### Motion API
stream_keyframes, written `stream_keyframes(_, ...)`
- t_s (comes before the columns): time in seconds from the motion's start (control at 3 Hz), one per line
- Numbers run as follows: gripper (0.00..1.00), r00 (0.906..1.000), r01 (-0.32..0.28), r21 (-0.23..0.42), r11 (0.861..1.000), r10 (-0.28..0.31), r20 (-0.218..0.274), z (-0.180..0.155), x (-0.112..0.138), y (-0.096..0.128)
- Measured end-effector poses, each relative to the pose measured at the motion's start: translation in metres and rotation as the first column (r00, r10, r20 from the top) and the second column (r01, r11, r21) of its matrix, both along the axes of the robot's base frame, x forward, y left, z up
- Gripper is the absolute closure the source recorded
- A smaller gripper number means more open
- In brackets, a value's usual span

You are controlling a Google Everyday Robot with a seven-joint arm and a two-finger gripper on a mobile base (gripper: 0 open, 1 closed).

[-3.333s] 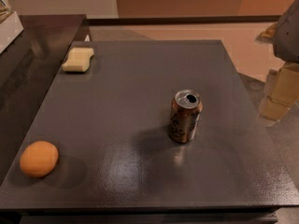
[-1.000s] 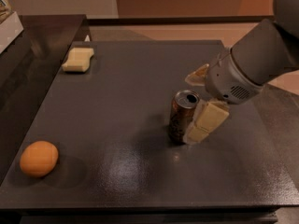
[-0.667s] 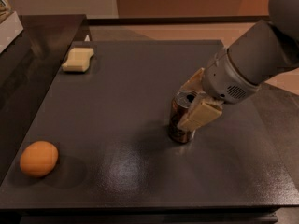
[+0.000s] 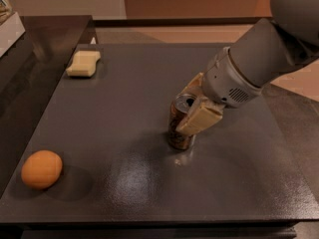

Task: Move orange can near orange

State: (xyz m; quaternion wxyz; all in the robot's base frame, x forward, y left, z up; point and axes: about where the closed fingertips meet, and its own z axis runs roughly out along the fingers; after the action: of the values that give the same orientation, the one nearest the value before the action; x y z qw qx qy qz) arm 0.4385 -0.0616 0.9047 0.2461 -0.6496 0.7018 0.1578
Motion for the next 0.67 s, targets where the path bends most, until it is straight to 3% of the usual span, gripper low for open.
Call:
stream_keyframes(0.33, 1.00, 0.9953, -0.096, 0.011, 0.995, 0.096, -0.010, -0.001, -0.004, 0.036)
stream_keyframes(0.67, 1.00, 0.9778, -0.209, 0.027, 0.978, 0.209, -0.006, 0.004, -0.008, 0.081)
